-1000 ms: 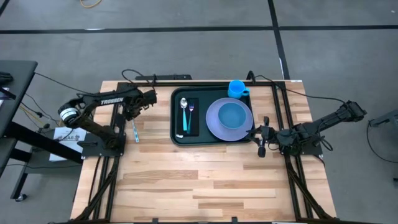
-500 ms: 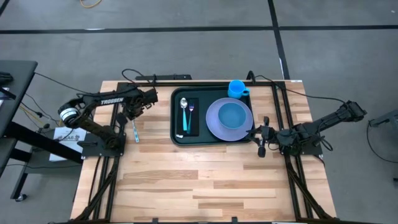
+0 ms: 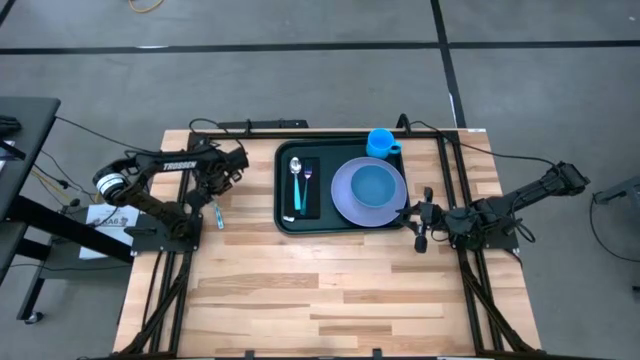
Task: Set up tray
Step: Put the green knife on the black napkin
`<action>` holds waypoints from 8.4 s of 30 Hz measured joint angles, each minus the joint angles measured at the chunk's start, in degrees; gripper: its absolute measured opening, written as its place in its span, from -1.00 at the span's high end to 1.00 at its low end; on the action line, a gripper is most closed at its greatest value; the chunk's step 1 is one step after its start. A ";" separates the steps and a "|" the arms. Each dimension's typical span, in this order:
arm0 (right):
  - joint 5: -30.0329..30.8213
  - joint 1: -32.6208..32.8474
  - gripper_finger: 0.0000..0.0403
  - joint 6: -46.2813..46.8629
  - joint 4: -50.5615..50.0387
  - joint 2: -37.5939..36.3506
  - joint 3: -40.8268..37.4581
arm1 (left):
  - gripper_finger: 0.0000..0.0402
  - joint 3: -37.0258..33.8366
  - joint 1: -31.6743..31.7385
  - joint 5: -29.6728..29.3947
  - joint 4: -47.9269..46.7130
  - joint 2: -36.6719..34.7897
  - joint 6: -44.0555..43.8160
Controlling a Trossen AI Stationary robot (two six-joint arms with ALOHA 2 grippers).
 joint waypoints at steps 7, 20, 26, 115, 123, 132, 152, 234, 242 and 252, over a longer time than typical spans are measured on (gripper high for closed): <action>0.00 0.00 0.47 0.00 0.00 0.01 0.00 | 0.10 0.00 2.67 -0.40 -0.04 -0.02 2.32; 0.00 0.02 0.47 0.00 0.00 -0.01 0.00 | 0.10 -2.29 4.17 0.38 5.10 -0.11 3.20; 0.00 0.00 0.47 0.00 0.00 -0.01 0.00 | 0.10 -4.61 4.11 -0.36 7.68 -0.63 2.14; 0.00 0.02 0.47 0.00 0.00 -0.01 0.00 | 0.96 21.13 -10.62 -3.55 -1.93 0.13 -7.03; 0.00 0.02 0.47 0.00 0.00 -0.01 0.00 | 0.70 14.84 -6.14 -1.85 4.75 0.15 -7.23; 0.00 0.02 0.47 0.00 0.00 -0.01 0.00 | 0.39 10.04 -3.31 0.10 13.68 0.15 -6.25; -0.01 0.02 0.47 0.00 0.00 0.00 0.00 | 0.25 8.31 -4.26 -1.43 17.60 0.15 -10.99; 0.00 0.02 0.47 0.00 0.00 -0.01 0.00 | -0.30 21.30 -6.28 4.35 1.76 14.23 -16.10; 0.00 0.00 0.47 0.00 0.00 -0.01 0.00 | -0.30 18.75 -4.68 4.43 5.55 14.23 -16.01; 0.00 0.02 0.47 0.00 0.00 -0.01 0.00 | -0.30 17.70 -2.97 5.04 8.57 14.23 -14.37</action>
